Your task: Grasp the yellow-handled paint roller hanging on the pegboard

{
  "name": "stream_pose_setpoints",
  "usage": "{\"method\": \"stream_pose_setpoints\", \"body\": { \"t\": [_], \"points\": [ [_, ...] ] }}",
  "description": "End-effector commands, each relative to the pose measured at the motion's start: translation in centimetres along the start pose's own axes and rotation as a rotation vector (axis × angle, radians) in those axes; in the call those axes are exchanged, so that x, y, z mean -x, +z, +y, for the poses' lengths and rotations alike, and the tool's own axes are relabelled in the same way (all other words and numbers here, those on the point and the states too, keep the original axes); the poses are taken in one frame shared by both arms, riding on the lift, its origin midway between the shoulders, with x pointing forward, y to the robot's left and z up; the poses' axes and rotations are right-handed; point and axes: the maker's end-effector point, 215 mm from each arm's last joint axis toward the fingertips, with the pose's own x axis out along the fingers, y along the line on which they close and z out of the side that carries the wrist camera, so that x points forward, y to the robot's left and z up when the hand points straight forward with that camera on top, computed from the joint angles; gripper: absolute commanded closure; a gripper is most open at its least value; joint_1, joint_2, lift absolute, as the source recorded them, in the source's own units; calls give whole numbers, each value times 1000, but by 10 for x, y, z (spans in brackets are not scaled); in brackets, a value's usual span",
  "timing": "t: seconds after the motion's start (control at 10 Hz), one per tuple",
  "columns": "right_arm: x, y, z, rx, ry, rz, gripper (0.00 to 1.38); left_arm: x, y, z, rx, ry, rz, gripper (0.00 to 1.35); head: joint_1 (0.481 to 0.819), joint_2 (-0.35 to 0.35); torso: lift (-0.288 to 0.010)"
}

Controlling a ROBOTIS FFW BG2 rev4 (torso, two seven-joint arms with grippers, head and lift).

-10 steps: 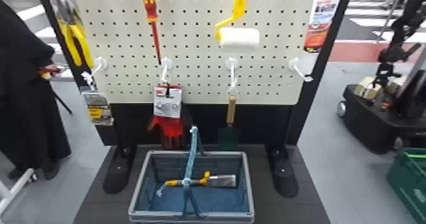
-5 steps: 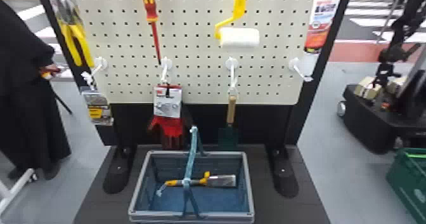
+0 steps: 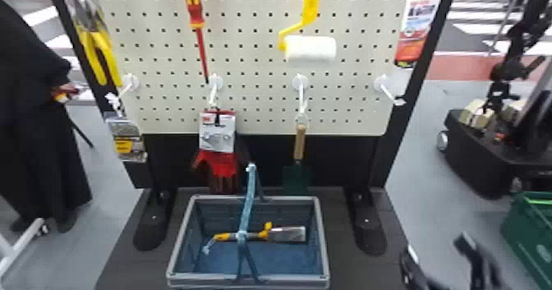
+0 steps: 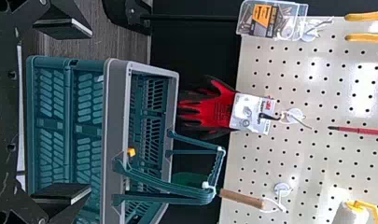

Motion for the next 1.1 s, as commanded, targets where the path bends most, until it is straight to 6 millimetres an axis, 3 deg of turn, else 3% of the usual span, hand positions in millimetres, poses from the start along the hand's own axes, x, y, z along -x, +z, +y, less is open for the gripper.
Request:
{"method": "stream_pose_setpoints", "body": {
  "t": [0.0,0.3,0.5,0.7,1.0],
  "points": [
    [-30,72,19,16,58,-86,285,-1,0,0,-3,-4,1,144,549,0,-100],
    [-72,158,58,106,251,-171,285,-5,4,-1,-5,-14,-9,144,549,0,-100],
    [-92,196,73,140,342,-230,285,-8,4,-6,-6,-30,-7,144,549,0,-100],
    [-107,225,86,176,420,-268,285,-13,4,-12,-9,-45,-2,144,549,0,-100],
    [-153,229,116,103,575,-271,282,-18,5,-15,-9,-58,1,144,549,0,-100]
  ]
}}
